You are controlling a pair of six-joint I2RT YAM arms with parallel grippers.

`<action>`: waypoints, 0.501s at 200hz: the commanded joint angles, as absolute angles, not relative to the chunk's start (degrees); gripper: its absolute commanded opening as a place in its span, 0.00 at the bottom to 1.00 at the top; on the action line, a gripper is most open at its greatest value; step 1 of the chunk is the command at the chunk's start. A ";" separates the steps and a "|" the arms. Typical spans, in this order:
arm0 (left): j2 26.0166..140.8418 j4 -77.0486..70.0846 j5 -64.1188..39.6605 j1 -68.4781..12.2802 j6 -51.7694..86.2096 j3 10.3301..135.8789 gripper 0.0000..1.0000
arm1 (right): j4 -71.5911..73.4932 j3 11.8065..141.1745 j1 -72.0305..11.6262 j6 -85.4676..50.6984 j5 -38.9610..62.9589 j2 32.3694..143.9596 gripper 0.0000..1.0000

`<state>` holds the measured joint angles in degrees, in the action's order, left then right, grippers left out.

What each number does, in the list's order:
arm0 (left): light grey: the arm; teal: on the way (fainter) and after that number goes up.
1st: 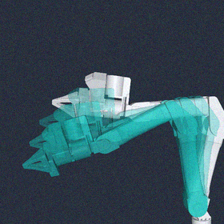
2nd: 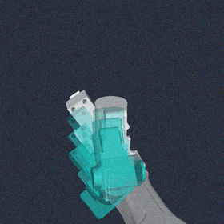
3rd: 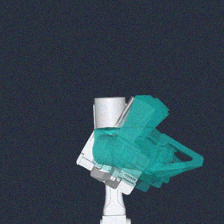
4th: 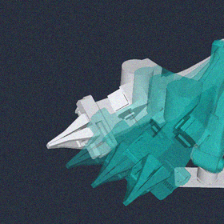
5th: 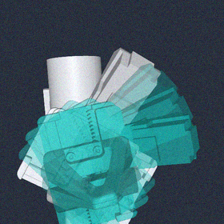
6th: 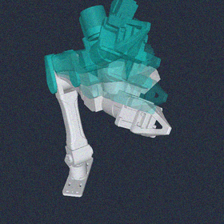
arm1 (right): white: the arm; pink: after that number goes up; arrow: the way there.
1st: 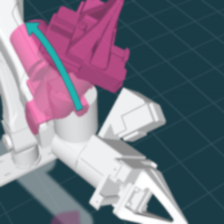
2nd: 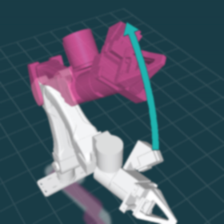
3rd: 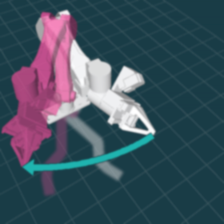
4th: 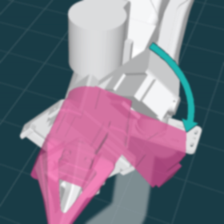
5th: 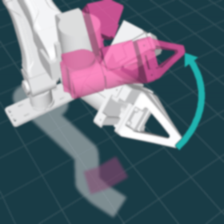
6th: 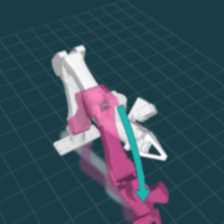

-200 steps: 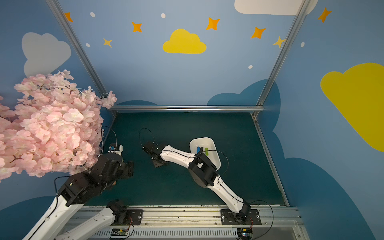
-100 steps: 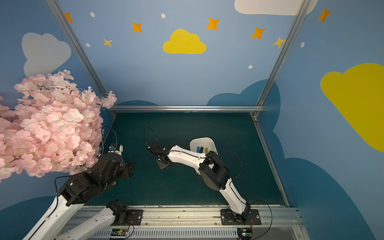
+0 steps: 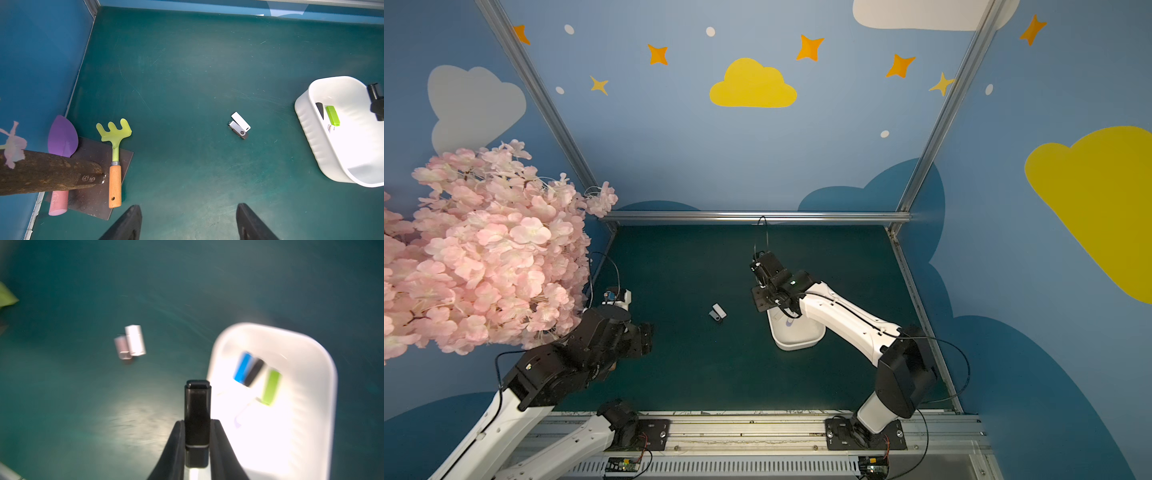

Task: Put the usb flash drive into the storage box
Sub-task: Place the USB flash in the storage box.

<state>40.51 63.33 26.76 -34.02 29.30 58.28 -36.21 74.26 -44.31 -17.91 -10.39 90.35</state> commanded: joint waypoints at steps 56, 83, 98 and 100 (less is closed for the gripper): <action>41.27 62.57 26.28 -33.82 28.48 57.65 0.75 | -36.48 65.48 -35.29 -23.64 -11.34 96.24 0.13; 41.22 62.53 26.28 -33.82 28.48 57.61 0.75 | -36.98 64.78 -33.04 -25.43 -12.68 98.46 0.13; 41.39 62.49 26.19 -33.84 28.42 57.57 0.76 | -37.52 64.64 -32.16 -26.22 -12.63 98.79 0.13; 41.39 62.53 26.24 -33.79 28.40 57.57 0.76 | -37.53 64.54 -32.08 -26.26 -12.72 98.77 0.13</action>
